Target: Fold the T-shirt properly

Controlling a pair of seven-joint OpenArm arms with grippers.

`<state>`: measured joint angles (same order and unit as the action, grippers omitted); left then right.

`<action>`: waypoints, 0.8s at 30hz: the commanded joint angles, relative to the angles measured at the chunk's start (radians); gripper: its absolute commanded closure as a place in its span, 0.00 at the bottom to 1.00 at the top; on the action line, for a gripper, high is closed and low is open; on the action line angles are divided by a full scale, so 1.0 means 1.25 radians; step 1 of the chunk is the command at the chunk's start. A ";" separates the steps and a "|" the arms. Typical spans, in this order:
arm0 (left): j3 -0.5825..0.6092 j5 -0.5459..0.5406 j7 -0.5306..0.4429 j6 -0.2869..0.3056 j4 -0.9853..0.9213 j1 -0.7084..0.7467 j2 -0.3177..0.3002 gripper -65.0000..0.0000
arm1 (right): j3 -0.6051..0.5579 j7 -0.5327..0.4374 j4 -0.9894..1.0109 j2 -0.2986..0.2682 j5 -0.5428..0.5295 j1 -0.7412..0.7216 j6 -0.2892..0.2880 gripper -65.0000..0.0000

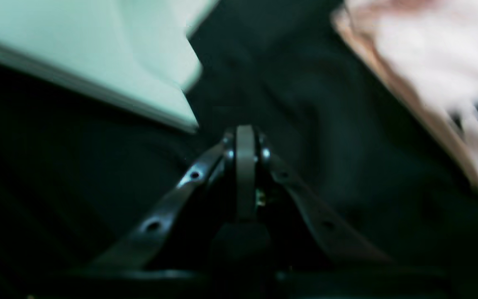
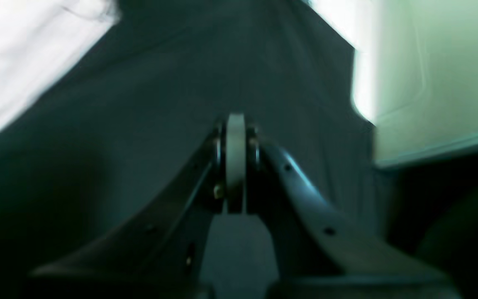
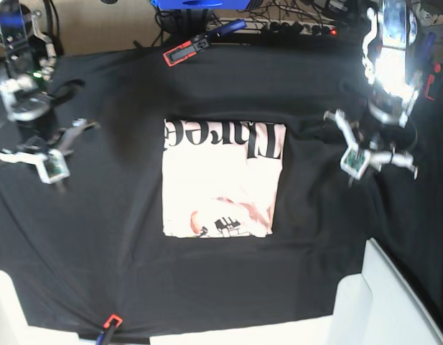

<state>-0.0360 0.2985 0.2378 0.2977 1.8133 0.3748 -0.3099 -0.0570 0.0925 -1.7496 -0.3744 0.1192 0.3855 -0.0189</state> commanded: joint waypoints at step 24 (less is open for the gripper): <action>-0.153 0.007 -0.355 -0.017 -0.223 0.383 0.017 1.00 | 0.348 -0.062 0.002 0.247 0.005 0.324 -0.359 1.00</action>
<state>-0.2222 0.3138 -0.1886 0.2871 1.5242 0.8375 -0.2844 0.3706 0.0406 -1.7302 -0.0513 0.1368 0.7818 -0.4782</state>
